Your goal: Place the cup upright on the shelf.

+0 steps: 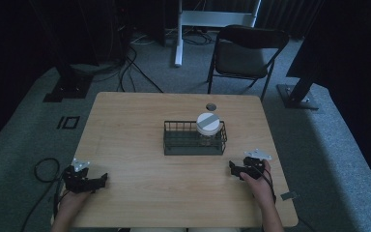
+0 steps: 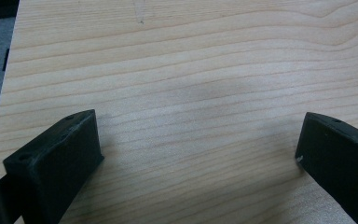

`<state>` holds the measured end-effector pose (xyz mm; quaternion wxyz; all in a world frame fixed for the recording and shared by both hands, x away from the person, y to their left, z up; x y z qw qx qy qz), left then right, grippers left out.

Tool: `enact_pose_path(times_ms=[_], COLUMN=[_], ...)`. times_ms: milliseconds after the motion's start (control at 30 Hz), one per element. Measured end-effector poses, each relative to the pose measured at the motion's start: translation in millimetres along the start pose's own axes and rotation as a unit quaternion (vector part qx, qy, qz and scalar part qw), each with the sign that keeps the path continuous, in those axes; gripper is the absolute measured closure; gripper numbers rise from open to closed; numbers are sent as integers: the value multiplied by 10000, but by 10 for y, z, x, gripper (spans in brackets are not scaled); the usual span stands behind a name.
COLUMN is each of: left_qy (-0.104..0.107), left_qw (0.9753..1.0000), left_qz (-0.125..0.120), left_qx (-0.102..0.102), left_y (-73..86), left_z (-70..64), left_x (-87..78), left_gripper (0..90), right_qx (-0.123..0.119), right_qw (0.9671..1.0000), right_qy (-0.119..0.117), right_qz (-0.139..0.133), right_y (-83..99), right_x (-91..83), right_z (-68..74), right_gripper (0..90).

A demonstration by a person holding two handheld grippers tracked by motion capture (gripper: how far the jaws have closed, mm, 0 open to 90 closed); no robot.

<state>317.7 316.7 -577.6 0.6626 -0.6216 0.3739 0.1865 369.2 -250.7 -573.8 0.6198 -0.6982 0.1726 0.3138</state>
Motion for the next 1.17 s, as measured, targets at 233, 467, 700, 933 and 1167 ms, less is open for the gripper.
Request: enact_pose_path(times_ms=[233,467,700,933,1167], left_qy=[0,0,0,-1,0], left_qw=[10000,10000,10000,10000,10000], left_qz=[-1,0,0,0,0], left_qx=[-1,1,1,1,1], left_y=[0,0,0,0,0], left_z=[0,0,0,0,0], left_x=[0,0,0,0,0], left_gripper=[1,1,1,1,1], right_qx=[-233,-391,-427,-425,-423], right_qw=[9993,9986,9982,9983,9983], right_qy=[-231,-303,-354,-346,-342], right_qz=[162,213,208,215,218], right_y=[57,79,86,85,84], right_x=[-4,-15,-21,-17,-17], right_z=[-20,-29,-39,-39,-38], right_gripper=[131,123,122,118,119])
Point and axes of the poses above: each handheld gripper's, and its own axes: x roughly forward along the jaws, y roughly out of its underside, z roughly to its left, the point moved 4 cm from there along x, roughly forward along the jaws, and after that the axes turned 5 degrees about y, right-handed, at the moved point
